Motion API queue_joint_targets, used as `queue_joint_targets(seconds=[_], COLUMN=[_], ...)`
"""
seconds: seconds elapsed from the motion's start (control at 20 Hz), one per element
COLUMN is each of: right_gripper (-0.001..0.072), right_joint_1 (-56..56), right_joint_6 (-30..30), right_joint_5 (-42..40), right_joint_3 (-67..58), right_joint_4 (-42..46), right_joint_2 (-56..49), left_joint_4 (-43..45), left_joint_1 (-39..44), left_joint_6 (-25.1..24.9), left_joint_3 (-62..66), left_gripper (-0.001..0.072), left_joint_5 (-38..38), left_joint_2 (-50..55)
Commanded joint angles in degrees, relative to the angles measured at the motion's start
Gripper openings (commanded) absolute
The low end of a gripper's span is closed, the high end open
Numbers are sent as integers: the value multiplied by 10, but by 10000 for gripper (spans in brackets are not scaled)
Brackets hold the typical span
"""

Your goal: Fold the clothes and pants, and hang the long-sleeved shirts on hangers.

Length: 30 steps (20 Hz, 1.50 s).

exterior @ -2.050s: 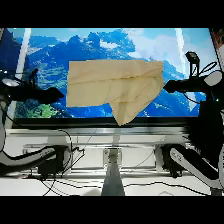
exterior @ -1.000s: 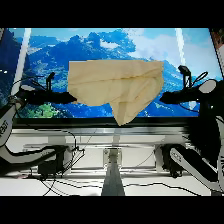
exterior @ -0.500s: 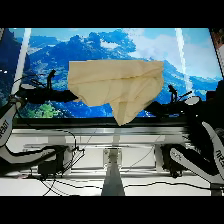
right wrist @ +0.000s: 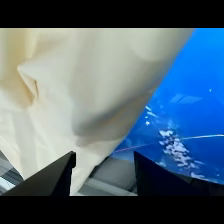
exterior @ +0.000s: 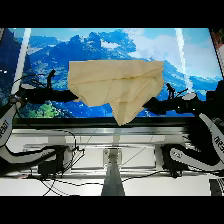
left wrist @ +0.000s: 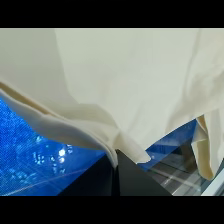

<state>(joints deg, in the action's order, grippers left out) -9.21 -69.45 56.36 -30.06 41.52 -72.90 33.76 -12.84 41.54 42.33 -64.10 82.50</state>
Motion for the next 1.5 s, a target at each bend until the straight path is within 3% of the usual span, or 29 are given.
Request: queue_joint_targets(seconds=[0.0,0.25,0.3,0.35,0.4,0.45,0.75,0.9,1.0,1.2,1.3,1.45], right_gripper=[423,404,348,219,30,15,15,15,15,14,14,14], right_joint_1=[8,91,101,106,107,107,107,107,107,107,107,107], right_joint_6=[1,1,1,1,1,0,0,0,0,-4,-21,-25], right_joint_5=[-5,-55,-68,-71,-67,-57,50,49,12,-133,-187,-254], right_joint_3=[-9,-9,-10,-13,-18,-27,-125,-189,-232,-273,-273,-273], right_joint_4=[5,5,5,6,9,14,68,69,69,69,67,45], right_joint_2=[-10,-10,-10,-9,-9,-9,42,97,122,112,82,2], left_joint_4=[0,0,0,0,0,0,0,-1,-38,-201,-203,-203], left_joint_1=[0,0,0,0,0,-1,-1,-1,-1,5,15,45], left_joint_6=[0,0,0,0,0,0,13,13,12,-12,-11,-11], left_joint_3=[1,1,1,1,1,4,55,85,101,103,103,104], left_gripper=[15,15,15,15,14,14,14,14,14,13,14,13], left_joint_5=[0,0,0,0,0,-1,-19,-13,30,229,298,333], left_joint_2=[0,0,0,0,0,-1,-59,-117,-153,-182,-169,-115])
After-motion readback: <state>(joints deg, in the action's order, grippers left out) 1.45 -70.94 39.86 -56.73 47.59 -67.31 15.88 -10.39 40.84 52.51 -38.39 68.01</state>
